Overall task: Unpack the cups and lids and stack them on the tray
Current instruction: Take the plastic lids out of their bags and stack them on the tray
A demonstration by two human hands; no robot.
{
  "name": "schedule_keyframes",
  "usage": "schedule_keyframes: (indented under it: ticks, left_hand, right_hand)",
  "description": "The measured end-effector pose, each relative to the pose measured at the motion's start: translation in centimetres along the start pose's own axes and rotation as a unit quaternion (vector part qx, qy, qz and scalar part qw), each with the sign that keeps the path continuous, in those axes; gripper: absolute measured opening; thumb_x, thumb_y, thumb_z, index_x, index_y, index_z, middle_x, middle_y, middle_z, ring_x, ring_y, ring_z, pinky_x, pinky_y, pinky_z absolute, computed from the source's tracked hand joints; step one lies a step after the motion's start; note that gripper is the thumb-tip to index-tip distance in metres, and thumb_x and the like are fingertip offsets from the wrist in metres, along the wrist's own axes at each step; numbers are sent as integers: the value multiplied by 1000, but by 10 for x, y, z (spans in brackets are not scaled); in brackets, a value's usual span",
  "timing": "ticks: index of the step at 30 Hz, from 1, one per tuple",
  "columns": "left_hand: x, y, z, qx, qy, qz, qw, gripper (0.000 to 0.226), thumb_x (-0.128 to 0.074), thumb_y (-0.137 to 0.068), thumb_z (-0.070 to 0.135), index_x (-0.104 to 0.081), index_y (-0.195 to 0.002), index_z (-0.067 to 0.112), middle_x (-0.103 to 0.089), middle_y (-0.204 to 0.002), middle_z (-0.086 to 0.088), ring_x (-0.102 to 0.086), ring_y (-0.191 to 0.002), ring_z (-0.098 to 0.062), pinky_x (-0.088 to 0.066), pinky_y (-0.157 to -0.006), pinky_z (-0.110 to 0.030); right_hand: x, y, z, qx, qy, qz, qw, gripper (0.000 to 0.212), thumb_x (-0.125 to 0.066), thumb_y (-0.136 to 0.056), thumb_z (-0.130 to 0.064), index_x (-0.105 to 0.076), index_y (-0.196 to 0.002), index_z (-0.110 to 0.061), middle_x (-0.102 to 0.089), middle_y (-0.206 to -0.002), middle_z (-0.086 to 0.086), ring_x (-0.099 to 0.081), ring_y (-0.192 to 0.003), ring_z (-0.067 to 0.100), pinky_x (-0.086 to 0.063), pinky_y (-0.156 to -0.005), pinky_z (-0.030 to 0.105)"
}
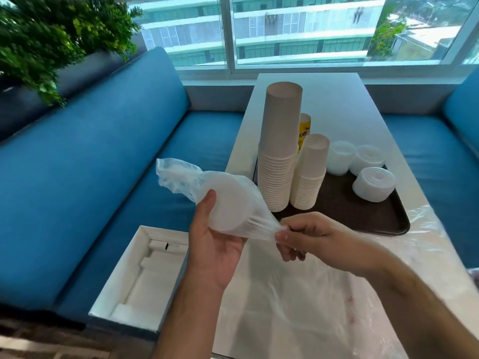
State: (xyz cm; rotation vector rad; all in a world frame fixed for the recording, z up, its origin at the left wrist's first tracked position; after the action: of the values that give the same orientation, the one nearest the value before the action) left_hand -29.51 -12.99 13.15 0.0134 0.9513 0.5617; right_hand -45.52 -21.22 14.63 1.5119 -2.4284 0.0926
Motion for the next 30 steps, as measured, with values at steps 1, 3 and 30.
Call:
schedule_keyframes:
  ticks: [1, 3, 30]
  left_hand:
    - [0, 1, 0, 5, 4, -11, 1000, 57, -64, -80, 39, -60, -133, 19, -74, -114, -11, -74, -97, -26, -62, -80, -45]
    - [-1, 2, -1, 25, 28, -48, 998, 63, -67, -77, 49, -61, -134, 21, -68, -128, -12, -68, -112, -32, -53, -96, -56]
    - [14, -4, -4, 80, 174, -164, 968, 69, -51, -90, 59, -59, -136, 8, -60, -133, -22, -61, -116, -43, -55, -89, -53]
  right_hand:
    - [3, 1, 0, 1, -21, -7, 1000, 33, -55, -100, -29, -67, -78, -8, -68, -77, -1, -59, -70, 10, -47, -67, 26]
    - [10, 2, -2, 7, -65, 11, 998, 26, -60, -97, -34, -70, -83, -15, -69, -83, 4, -62, -74, 15, -49, -67, 27]
    - [2, -16, -46, 99, 279, 111, 949, 33, -62, -84, -65, -60, -90, -32, -61, -76, -12, -58, -69, 11, -44, -58, 20]
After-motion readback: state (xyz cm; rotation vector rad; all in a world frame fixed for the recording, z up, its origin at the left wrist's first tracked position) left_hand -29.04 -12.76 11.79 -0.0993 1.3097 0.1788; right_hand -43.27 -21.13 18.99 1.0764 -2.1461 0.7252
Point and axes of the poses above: each hand's wrist, its own y-axis away from the middle knuckle, its own x-axis out of the back of the hand, z = x × y, the point moved 3 cm from there along -y, towards the middle knuckle
